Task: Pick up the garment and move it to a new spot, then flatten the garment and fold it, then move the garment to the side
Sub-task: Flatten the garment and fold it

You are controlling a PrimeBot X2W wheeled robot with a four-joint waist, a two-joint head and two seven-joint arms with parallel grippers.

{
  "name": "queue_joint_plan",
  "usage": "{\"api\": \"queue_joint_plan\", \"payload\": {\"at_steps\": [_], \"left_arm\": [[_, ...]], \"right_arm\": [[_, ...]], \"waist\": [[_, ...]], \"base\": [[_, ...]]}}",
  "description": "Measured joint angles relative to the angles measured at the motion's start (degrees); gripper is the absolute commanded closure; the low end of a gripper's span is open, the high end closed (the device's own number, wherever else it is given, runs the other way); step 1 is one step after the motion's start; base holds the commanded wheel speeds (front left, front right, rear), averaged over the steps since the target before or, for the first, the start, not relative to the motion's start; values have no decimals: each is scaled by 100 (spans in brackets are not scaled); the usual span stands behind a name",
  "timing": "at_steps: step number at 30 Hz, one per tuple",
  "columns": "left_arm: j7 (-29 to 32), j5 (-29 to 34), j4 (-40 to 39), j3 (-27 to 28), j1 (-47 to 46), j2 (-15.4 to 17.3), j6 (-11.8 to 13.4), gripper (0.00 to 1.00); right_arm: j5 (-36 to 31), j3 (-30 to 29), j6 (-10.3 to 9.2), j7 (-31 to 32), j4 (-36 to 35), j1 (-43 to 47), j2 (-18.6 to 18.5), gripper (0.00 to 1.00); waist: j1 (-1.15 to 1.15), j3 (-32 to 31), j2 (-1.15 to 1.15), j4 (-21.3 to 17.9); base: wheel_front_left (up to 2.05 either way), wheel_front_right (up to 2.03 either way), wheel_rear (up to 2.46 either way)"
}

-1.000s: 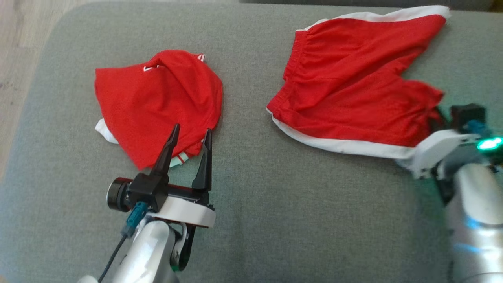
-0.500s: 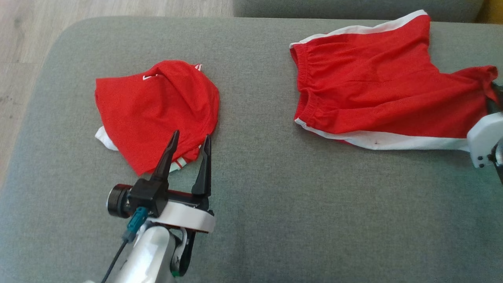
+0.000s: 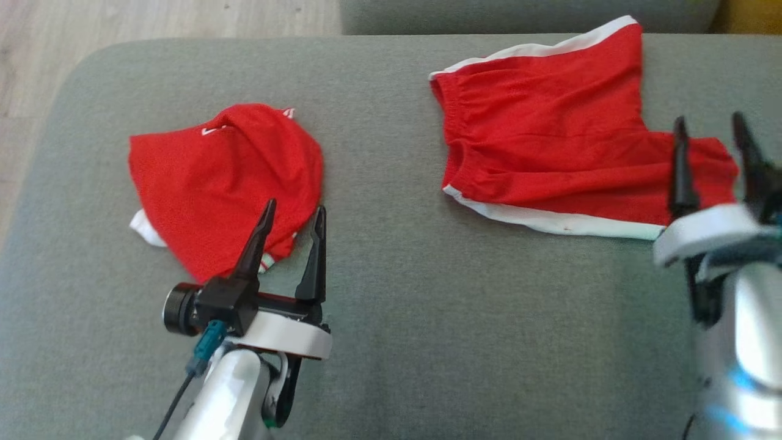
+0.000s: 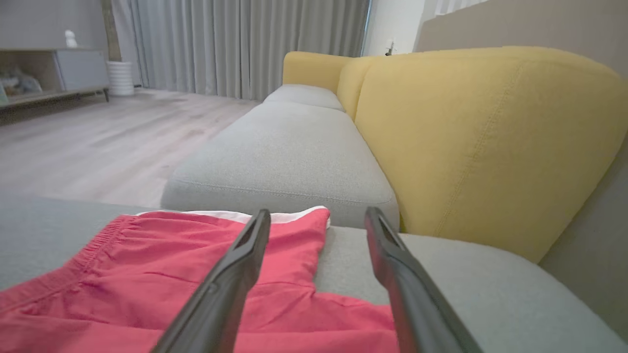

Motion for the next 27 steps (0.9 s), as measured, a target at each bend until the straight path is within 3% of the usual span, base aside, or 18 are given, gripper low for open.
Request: {"api": "queue_joint_plan", "payload": {"at_steps": [8,16,22,27], "left_arm": [[0,82,-7,77,-1,-1,-153,0],[0,320,55,11,-44,27,-319,0],[45,576,533,-584,-525,130,-606,0],[353,654,961,-1046,-1066,299,-703,0]], "right_arm": [[1233,560,0,-702,-278,1074,164,0],[1327,790,0,-794,-313,1254,177,0],[1327,780,0,-810,-386,1250,176,0],[1377,792,0,-810,-469,1239,176,0]], "waist": [[0,-8,0,-351],[0,32,0,-671],[0,156,0,-878],[1,351,0,-1021]], "base": [[0,0,0],[0,0,0],[0,0,0],[0,0,0]]}}
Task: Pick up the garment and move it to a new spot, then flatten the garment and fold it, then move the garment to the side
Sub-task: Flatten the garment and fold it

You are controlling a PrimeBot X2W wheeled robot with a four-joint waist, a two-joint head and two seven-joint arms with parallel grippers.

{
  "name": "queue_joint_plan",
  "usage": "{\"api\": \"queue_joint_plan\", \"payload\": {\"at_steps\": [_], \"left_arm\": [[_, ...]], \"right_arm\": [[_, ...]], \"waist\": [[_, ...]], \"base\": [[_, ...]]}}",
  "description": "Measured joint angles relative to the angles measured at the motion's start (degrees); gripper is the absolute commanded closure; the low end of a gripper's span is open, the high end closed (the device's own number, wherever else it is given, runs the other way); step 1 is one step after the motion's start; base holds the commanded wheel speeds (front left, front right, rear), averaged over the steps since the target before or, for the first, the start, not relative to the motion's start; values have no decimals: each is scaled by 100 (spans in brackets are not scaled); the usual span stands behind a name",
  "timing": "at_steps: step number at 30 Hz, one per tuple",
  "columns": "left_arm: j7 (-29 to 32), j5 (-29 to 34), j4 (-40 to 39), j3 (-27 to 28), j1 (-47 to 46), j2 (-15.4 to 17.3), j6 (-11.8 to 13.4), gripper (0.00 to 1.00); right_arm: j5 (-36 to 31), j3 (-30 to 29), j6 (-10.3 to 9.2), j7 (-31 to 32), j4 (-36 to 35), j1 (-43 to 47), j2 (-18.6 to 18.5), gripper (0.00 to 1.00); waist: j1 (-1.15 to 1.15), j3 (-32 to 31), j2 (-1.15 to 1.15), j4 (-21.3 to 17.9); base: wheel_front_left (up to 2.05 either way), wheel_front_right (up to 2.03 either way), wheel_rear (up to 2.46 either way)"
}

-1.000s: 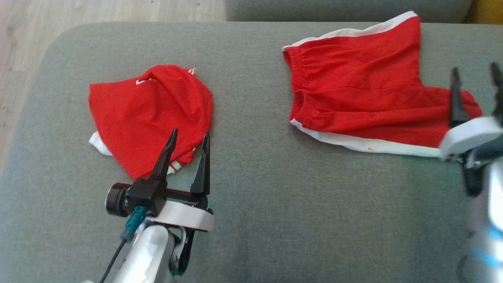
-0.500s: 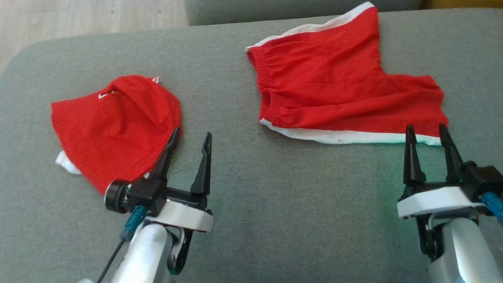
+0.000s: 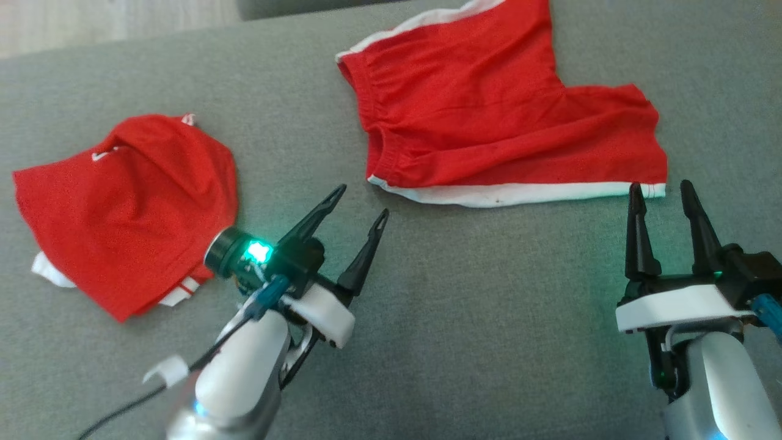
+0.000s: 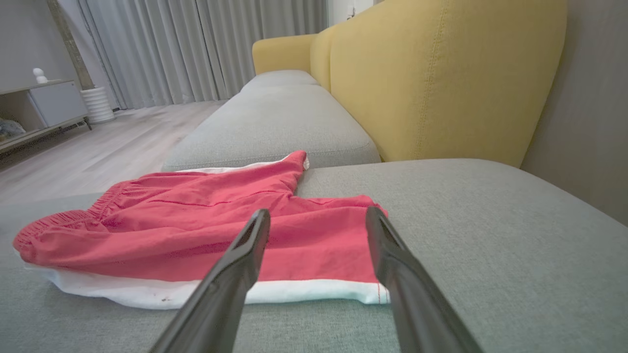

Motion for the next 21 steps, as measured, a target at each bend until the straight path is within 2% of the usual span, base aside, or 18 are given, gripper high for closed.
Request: {"api": "queue_joint_plan", "payload": {"at_steps": [9,21], "left_arm": [[178,-100,554,-503,-698,185,-48,0],[229,-229,1210,-827,-1347,288,-49,0]], "right_arm": [[53,36,0,-1,-14,-67,0,0],[160,187,0,-1,-41,-232,0,0]], "waist": [[1,343,0,-221],[0,582,0,-515]], "base": [[0,0,0],[0,0,0]]}}
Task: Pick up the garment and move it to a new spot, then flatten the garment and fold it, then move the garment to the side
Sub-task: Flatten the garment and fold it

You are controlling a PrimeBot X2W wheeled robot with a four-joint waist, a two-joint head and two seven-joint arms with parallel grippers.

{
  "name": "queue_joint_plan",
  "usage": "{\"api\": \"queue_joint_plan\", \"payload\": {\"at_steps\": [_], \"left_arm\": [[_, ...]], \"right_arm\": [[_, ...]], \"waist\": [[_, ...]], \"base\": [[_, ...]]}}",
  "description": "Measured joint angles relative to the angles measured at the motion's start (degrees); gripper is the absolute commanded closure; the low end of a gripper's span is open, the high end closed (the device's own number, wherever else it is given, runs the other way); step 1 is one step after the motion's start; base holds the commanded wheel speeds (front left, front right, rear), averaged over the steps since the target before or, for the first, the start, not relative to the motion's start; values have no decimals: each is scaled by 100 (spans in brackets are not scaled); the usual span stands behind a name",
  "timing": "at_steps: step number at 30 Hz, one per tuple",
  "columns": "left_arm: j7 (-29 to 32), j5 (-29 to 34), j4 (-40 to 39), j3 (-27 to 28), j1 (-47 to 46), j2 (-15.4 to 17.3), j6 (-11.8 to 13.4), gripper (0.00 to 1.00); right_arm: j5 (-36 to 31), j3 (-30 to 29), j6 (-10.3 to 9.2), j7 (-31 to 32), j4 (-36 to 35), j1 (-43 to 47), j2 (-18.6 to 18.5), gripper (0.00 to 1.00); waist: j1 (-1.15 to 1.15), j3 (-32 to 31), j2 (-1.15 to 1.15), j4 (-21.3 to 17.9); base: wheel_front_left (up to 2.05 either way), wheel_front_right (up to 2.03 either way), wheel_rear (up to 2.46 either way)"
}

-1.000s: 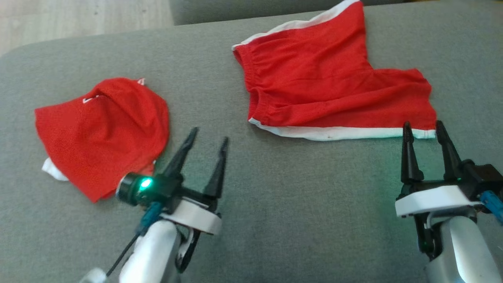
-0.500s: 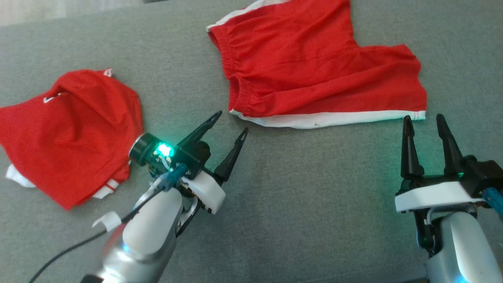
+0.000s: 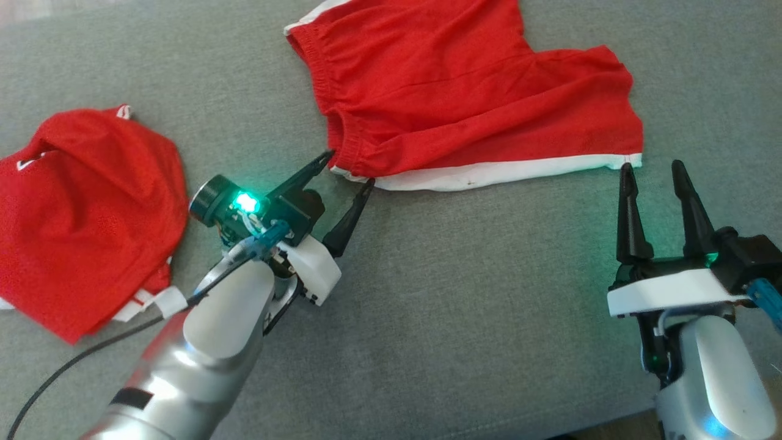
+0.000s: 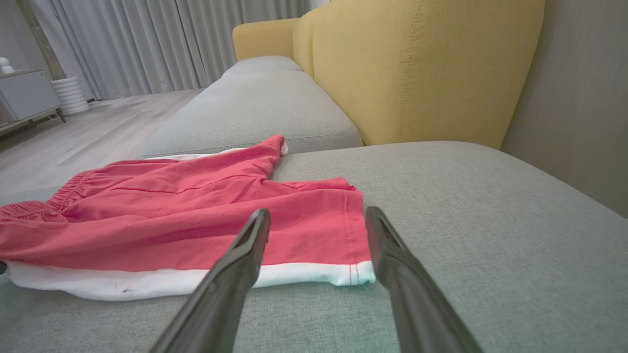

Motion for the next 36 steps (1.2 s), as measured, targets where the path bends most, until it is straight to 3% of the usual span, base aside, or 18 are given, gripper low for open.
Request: {"api": "queue_joint_plan", "payload": {"at_steps": [3,4,5,6,13,23,36], "left_arm": [[8,-86,114,-88,-77,1,0,0],[8,-108,142,-107,-80,4,0,25],[8,-134,179,-138,-80,7,0,86],[-2,-142,208,-169,-79,12,0,100],[-285,-144,222,-229,-76,-14,90,100],[-416,-202,32,-249,-63,-80,255,100],[-463,-202,-114,-404,-60,-92,305,100]], "right_arm": [[2,1,0,0,-4,0,0,0],[16,1,0,0,-8,0,0,0],[42,1,0,0,-10,0,0,0],[44,0,0,0,-12,0,0,0],[-23,-141,0,0,127,-1,0,0],[-491,-765,0,359,1167,-388,4,0],[-1159,-747,0,947,2034,-1014,1,0]], "waist": [[-1,15,0,-42],[-1,19,0,-53],[0,23,0,-61],[0,24,0,-63],[-1,-21,0,34],[-1,-64,0,310],[-1,-23,0,456]], "base": [[0,0,0],[0,0,0],[0,0,0],[0,0,0],[0,0,0],[0,0,0],[0,0,0]]}}
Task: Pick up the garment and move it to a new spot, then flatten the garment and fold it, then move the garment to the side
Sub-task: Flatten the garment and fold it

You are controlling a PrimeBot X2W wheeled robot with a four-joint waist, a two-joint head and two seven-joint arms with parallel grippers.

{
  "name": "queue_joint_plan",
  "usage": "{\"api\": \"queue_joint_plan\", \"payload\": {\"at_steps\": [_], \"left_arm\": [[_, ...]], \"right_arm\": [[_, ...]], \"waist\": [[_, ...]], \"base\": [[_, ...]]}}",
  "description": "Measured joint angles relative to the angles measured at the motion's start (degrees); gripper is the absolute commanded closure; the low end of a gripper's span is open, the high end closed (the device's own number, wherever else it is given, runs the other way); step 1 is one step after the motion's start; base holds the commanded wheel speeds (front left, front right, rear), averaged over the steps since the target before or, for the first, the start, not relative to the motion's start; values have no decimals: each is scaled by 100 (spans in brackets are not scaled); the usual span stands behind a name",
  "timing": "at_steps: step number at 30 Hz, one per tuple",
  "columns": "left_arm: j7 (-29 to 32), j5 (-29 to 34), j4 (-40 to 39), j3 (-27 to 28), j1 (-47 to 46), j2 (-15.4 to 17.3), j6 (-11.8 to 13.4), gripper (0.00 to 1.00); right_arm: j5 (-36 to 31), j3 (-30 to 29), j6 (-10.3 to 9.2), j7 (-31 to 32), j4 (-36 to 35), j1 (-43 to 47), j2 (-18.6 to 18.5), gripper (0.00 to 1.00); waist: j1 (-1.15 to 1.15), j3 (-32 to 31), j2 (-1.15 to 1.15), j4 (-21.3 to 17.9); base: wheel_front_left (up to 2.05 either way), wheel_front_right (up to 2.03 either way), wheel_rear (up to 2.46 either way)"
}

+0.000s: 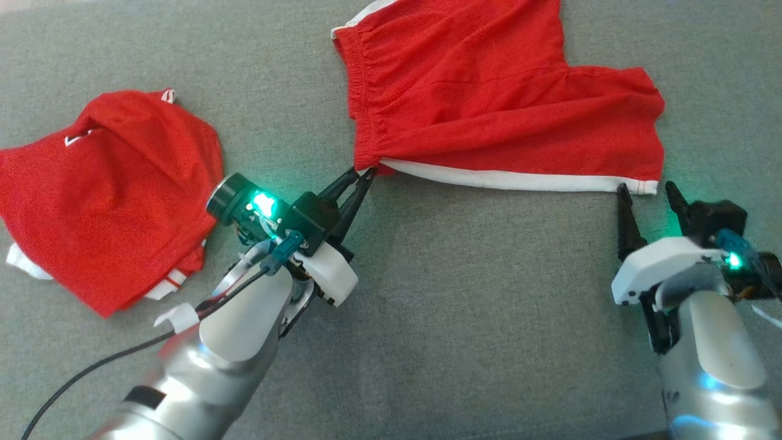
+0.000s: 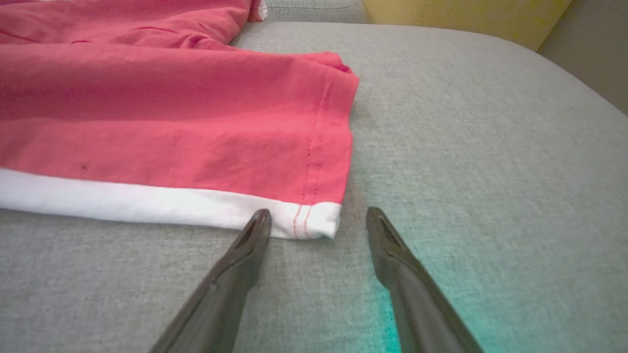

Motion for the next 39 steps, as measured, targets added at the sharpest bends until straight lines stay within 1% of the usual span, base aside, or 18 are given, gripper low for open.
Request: {"api": "queue_joint_plan", "payload": {"at_steps": [4,5,6,7,8,13,15,18,23,27,31,34,39], "left_arm": [[0,-13,-8,-18,0,0,0,100],[0,-37,-10,-19,0,2,0,100],[1,-44,-10,-22,0,4,0,100],[7,-44,-10,-26,1,10,0,100],[8,-44,-10,-30,2,23,0,100],[8,-85,-8,-46,22,60,7,100],[8,-85,-9,-45,30,87,51,100],[8,-86,-33,-44,64,135,51,100],[34,-85,-187,-44,90,309,49,100],[204,-85,-342,-41,-133,465,40,100],[355,-85,-531,-9,-632,621,-57,100],[449,-142,-649,59,-968,693,-62,100],[538,-258,-814,189,-1225,803,-102,100]], "right_arm": [[-149,131,0,23,76,-115,-5,0],[-172,156,0,23,96,-137,-5,6],[-170,170,0,22,114,-157,-5,44],[-180,192,0,19,131,-163,-7,94],[-222,209,0,4,142,-163,-5,100],[-261,256,0,-146,171,-161,-4,100],[-263,255,0,-250,103,-160,-4,100],[-222,250,0,-363,-94,-160,-4,100],[-48,296,0,-443,-669,-160,-5,100],[26,402,0,-403,-1257,-210,-11,100],[307,665,0,-263,-1711,-547,-240,100],[548,838,0,-157,-1978,-829,-467,100],[757,1132,0,-46,-2267,-993,-760,100]], "waist": [[0,0,0,7],[0,-1,0,7],[0,-3,0,7],[0,-10,0,6],[0,-19,0,5],[0,-121,0,2],[0,-185,0,-4],[0,-295,0,-15],[0,-496,0,-53],[0,-650,0,-103],[0,-818,0,-165],[0,-954,0,-201],[0,-1196,0,-218]], "base": [[0,0,0],[0,0,0],[0,0,0],[0,0,0],[0,0,0],[0,0,0],[0,0,0],[0,0,0],[0,0,0],[0,0,0],[0,0,0],[0,0,0],[0,0,0]]}}
